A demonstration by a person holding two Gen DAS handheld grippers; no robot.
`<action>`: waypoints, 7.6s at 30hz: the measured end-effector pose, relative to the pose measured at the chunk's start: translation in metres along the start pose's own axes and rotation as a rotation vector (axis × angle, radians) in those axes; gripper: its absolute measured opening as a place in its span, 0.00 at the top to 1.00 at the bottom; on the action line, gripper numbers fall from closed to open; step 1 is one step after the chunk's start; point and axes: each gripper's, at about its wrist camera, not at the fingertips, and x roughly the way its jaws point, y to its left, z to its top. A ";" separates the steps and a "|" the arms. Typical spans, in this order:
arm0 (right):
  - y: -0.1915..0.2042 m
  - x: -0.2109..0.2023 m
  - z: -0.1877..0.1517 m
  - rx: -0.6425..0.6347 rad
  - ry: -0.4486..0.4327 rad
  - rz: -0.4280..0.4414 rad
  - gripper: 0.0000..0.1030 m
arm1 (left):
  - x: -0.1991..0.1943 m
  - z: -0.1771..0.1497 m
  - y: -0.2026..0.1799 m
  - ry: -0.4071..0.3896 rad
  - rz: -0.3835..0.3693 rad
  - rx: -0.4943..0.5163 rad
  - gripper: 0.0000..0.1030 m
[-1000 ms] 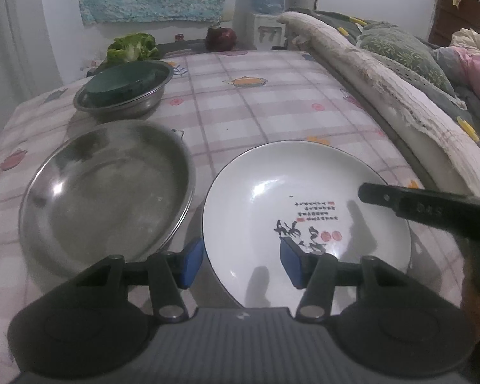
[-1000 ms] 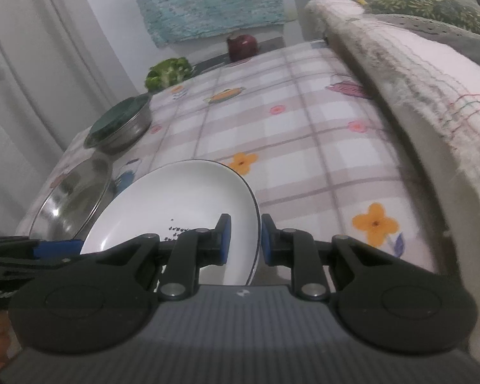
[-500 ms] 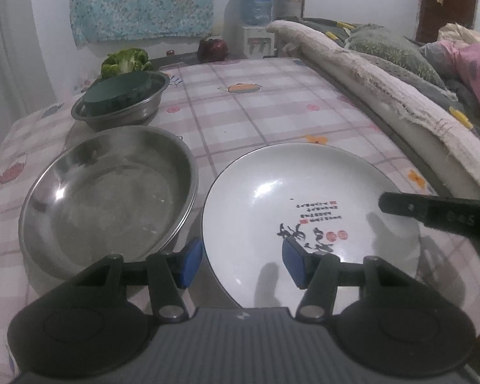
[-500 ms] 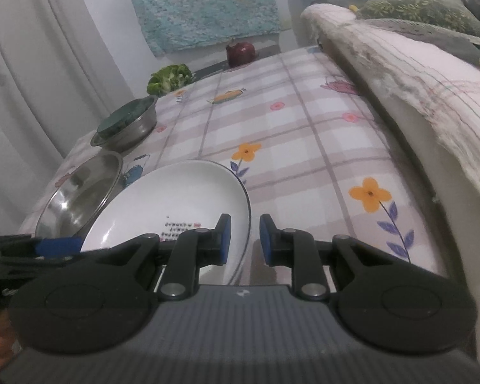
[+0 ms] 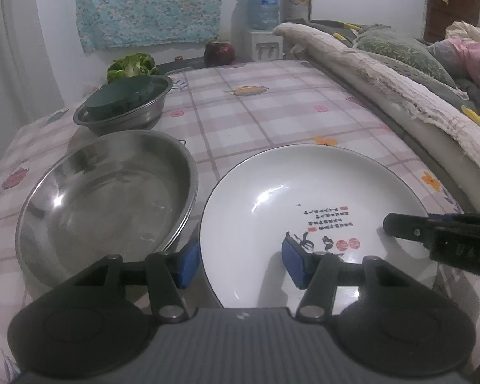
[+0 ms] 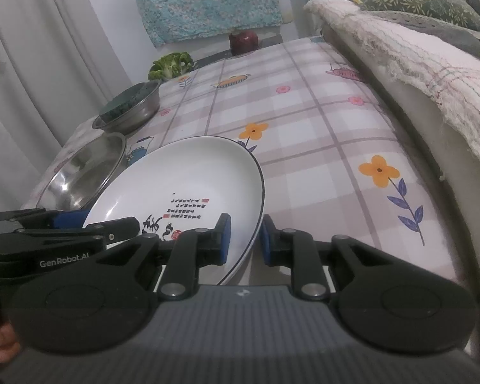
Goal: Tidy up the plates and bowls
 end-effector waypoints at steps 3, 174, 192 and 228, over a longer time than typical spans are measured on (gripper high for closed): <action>0.000 0.001 0.003 -0.019 0.000 -0.006 0.82 | -0.004 -0.001 0.001 0.004 -0.011 -0.005 0.46; -0.031 0.008 0.003 0.105 -0.069 0.090 0.75 | 0.013 0.006 0.002 0.031 -0.063 -0.070 0.54; -0.032 0.010 0.001 0.092 -0.101 0.084 0.76 | 0.010 0.004 0.000 0.038 -0.065 -0.074 0.57; -0.011 -0.005 0.008 -0.011 -0.147 0.010 0.75 | -0.010 0.010 0.000 -0.013 -0.058 -0.080 0.57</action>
